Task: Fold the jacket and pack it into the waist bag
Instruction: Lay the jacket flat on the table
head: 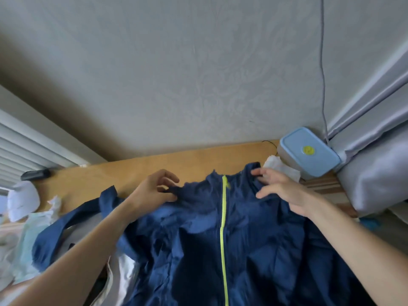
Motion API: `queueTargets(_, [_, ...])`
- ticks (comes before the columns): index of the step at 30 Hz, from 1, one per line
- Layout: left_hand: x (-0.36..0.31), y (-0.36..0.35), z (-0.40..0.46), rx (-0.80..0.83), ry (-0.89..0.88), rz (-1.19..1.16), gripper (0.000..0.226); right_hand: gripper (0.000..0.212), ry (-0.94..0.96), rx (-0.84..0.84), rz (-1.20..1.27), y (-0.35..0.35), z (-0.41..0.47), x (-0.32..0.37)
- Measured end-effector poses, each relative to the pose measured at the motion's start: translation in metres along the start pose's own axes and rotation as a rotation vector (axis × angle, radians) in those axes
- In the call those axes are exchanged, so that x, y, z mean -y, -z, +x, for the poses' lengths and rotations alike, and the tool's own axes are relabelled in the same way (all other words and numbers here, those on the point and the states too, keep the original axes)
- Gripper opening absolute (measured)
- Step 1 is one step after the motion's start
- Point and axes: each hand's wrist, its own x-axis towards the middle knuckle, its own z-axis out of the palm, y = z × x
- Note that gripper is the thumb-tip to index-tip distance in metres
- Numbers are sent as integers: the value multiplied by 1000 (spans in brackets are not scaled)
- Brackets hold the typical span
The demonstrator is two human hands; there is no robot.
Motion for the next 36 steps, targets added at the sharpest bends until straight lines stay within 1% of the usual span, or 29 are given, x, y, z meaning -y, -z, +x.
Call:
queueTargets(2, [1,-7,12,105,264,-31,30,47,-170,-31,103,-3,12,-14])
queueTargets(3, [0,-13,18,157,386,-52,37,46,-210,-88,210,-8,21,-19])
queueTargets(4, [-1,-21,25,196,464,-90,50,42,-223,-164,322,-12,33,-22])
queueTargets(5, [-1,-28,34,208,505,-138,61,35,-218,-238,415,-16,43,-25])
queueTargets(6, [-1,-35,42,196,515,-195,64,25,-212,-291,478,-20,53,-25])
queueTargets(7, [-2,-41,49,180,513,-241,62,15,-203,-315,501,-23,59,-23])
queueTargets(8, [-5,-45,53,162,515,-276,55,8,-192,-311,506,-25,63,-20])
queueTargets(10, [-12,-45,54,142,496,-364,33,14,-148,-264,496,-28,66,-6])
queueTargets(11, [-15,-43,52,127,450,-420,27,21,-103,-252,486,-29,64,5])
queueTargets(13, [-21,-35,44,78,293,-520,22,36,43,-265,462,-33,55,30])
queueTargets(15, [-28,-26,29,33,72,-583,19,49,242,-268,434,-38,40,49])
queueTargets(17, [-29,-19,14,-39,-221,-525,14,56,456,-222,335,-39,17,56])
queueTargets(18, [-25,-16,9,-59,-390,-452,9,59,556,-209,203,-38,5,53])
queueTargets(20, [-11,-12,1,-100,-675,-225,3,59,732,-187,-255,-29,-12,35])
queueTargets(21, [2,-11,0,-134,-747,-70,8,56,786,-161,-533,-23,-13,20])
queueTargets(22, [18,-11,1,-176,-775,114,13,53,812,-136,-805,-15,-10,4])
queueTargets(23, [35,-12,2,-204,-759,302,24,48,796,-94,-1043,-8,-4,-13])
queueTargets(24, [51,-14,5,-197,-710,489,35,44,737,-56,-1210,-2,5,-29])
queueTargets(25, [64,-18,10,-169,-637,666,45,43,659,-47,-1295,2,14,-44])
queueTargets(26, [74,-22,15,-162,-542,796,52,44,598,-74,-1295,4,22,-54])
queueTargets(27, [80,-25,20,-176,-439,869,56,44,541,-145,-1244,5,26,-60])
queueTargets(29, [80,-30,26,-186,-257,843,58,32,469,-346,-1090,3,32,-62])
queueTargets(30, [77,-31,28,-189,-209,791,56,33,447,-414,-1040,1,34,-60])
queueTargets(31, [75,-31,30,-170,-173,756,54,51,406,-430,-1019,-2,35,-57])
queueTargets(32, [73,-30,33,-131,-149,757,52,70,367,-401,-1013,-4,37,-55])
queueTargets(33, [70,-29,36,-89,-134,776,50,80,323,-356,-1041,-7,39,-52])
queueTargets(34, [69,-27,39,-67,-129,793,48,77,305,-312,-1078,-9,42,-51])
queueTargets(35, [66,-26,43,-75,-125,790,46,63,292,-289,-1119,-9,46,-49])
queueTargets(36, [62,-24,47,-114,-124,761,45,43,289,-314,-1144,-8,53,-46])
